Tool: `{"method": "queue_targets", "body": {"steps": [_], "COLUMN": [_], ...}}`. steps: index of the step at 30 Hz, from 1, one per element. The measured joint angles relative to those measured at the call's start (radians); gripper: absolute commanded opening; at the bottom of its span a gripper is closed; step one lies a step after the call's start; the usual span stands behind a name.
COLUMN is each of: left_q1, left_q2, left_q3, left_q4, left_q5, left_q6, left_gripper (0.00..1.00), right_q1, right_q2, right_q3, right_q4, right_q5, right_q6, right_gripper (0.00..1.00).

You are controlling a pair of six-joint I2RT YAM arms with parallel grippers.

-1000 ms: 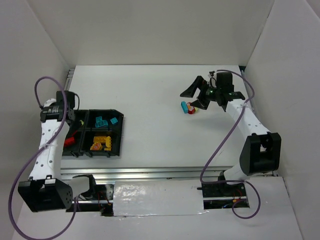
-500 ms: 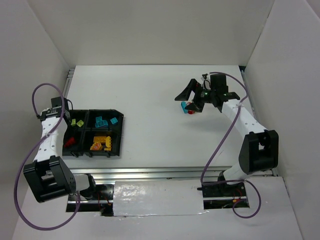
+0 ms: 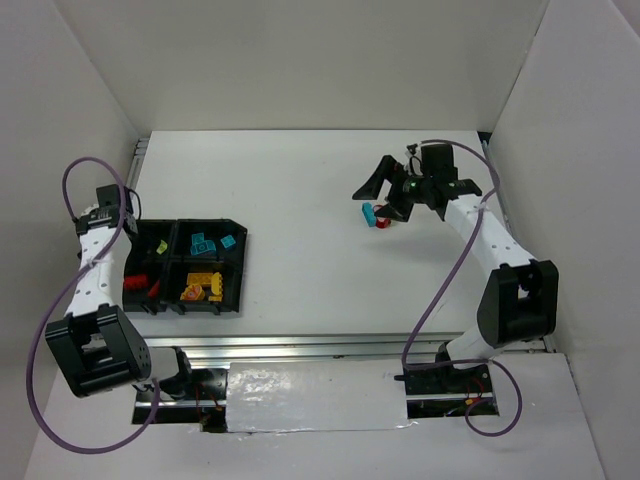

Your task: Sort the legos into containers by color

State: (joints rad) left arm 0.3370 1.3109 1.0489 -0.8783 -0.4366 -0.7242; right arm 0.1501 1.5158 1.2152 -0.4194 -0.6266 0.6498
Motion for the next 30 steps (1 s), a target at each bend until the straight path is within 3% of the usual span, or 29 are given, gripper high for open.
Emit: {"method": "queue_targets", "body": {"steps": [4, 10, 15, 24, 30], "left_q1": [-0.034, -0.3, -0.421, -0.537, -0.547], "left_q2": [-0.005, 0.083, 0.156, 0.266, 0.326], "left_q3": [0.107, 0.343, 0.372, 0.441, 0.487], "left_q4": [-0.005, 0.021, 0.05, 0.057, 0.037], "left_q5": [0.051, 0.117, 0.261, 0.425, 0.487], "left_q6": [0.044, 0.119, 0.145, 0.206, 0.257], "left_gripper": [1.0, 0.99, 0.99, 1.0, 1.0], "right_q1": [0.005, 0.06, 0.101, 0.089, 0.085], "right_q2": [0.031, 0.192, 0.284, 0.341, 0.393], "right_q3": [0.08, 0.277, 0.309, 0.337, 0.375], "right_q4": [-0.091, -0.254, -0.327, -0.36, -0.363], "right_q5": [0.145, 0.428, 0.562, 0.645, 0.623], "right_q6": [-0.04, -0.132, -0.204, -0.367, -0.477], "right_gripper": [1.0, 1.0, 0.99, 0.99, 0.98]}}
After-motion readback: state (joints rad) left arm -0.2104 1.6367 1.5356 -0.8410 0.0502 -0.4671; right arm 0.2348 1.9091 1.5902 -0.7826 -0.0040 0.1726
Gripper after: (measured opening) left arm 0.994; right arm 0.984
